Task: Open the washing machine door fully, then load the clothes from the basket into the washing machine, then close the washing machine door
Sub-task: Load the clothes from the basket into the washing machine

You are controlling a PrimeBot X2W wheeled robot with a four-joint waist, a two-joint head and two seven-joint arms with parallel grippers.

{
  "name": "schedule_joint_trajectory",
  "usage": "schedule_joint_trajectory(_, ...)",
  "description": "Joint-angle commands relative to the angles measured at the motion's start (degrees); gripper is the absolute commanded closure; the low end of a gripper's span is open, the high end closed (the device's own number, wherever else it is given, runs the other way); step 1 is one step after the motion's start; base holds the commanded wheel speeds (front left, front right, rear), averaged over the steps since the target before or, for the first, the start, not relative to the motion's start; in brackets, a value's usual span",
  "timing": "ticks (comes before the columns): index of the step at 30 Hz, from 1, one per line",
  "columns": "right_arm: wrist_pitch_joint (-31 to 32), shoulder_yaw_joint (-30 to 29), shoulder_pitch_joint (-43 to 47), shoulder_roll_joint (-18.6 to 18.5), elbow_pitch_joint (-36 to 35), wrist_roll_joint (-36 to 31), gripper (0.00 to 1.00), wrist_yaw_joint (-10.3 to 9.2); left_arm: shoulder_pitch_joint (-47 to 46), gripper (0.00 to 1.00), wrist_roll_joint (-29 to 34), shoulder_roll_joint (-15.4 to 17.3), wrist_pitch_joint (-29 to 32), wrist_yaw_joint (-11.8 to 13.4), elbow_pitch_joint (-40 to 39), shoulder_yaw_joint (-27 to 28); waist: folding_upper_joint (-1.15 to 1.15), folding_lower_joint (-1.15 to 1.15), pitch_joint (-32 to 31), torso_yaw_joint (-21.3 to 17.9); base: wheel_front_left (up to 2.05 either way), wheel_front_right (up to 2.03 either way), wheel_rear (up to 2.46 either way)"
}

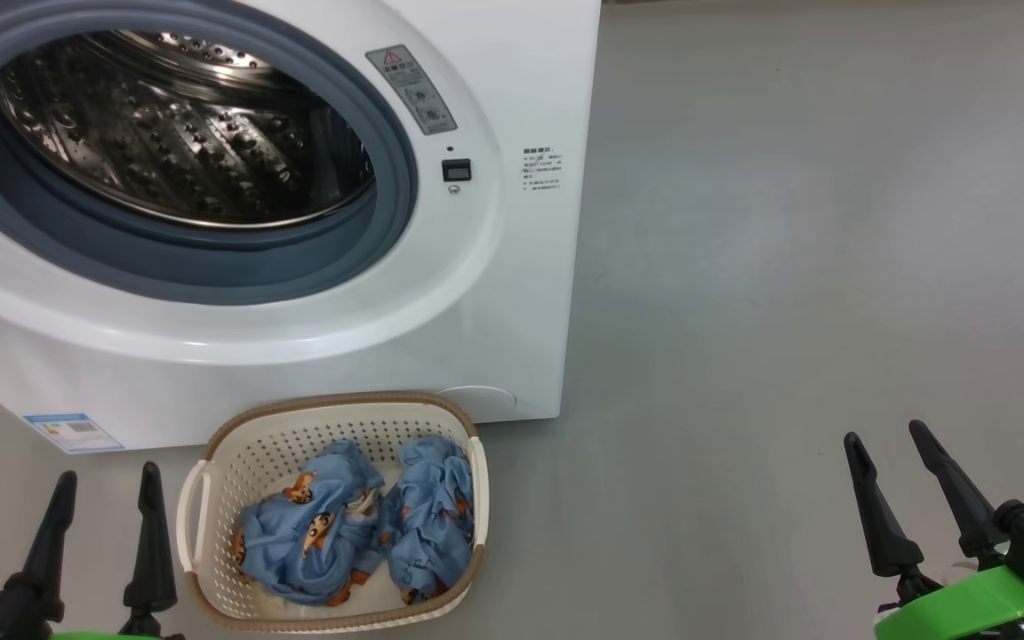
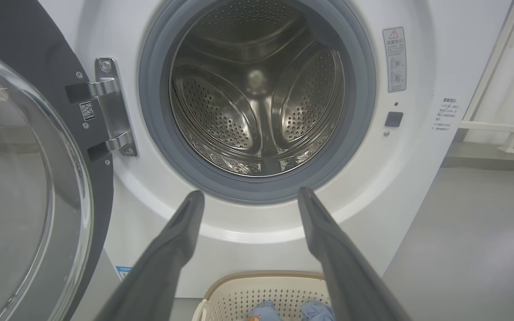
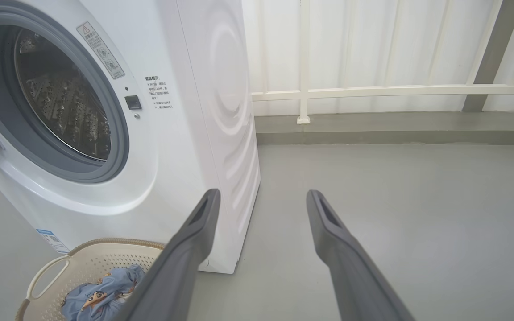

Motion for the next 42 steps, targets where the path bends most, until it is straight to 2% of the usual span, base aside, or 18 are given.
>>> schedule_joint_trajectory(1,-0.54,1.0,-0.85,-0.93,-1.36,0.17,0.0,0.42,-1.29,0.0,-0.7,1.33,-0.37,0.03,-0.96,1.31,0.0,0.0,0.07,-0.04,0.0,0.0,0.0)
schedule_joint_trajectory(17,-0.54,1.24,-2.82,0.21,-2.21,-0.33,0.0,0.42,-3.67,0.0,0.04,1.41,-0.37,0.03,6.46,0.04,0.0,0.0,4.36,-0.99,0.0,0.0,0.0)
schedule_joint_trajectory(27,-0.54,1.01,-6.27,2.24,-3.36,-1.41,0.0,0.42,-9.31,0.0,0.0,2.56,-0.37,0.03,13.35,-2.28,0.0,0.0,11.19,-1.67,0.0,0.0,0.0)
schedule_joint_trajectory(42,-0.54,2.8,-14.29,4.28,-4.5,-3.02,0.0,0.42,-22.19,0.0,-1.33,6.66,-0.37,0.03,29.42,-6.5,0.0,0.0,22.79,-3.24,0.0,0.0,0.0)
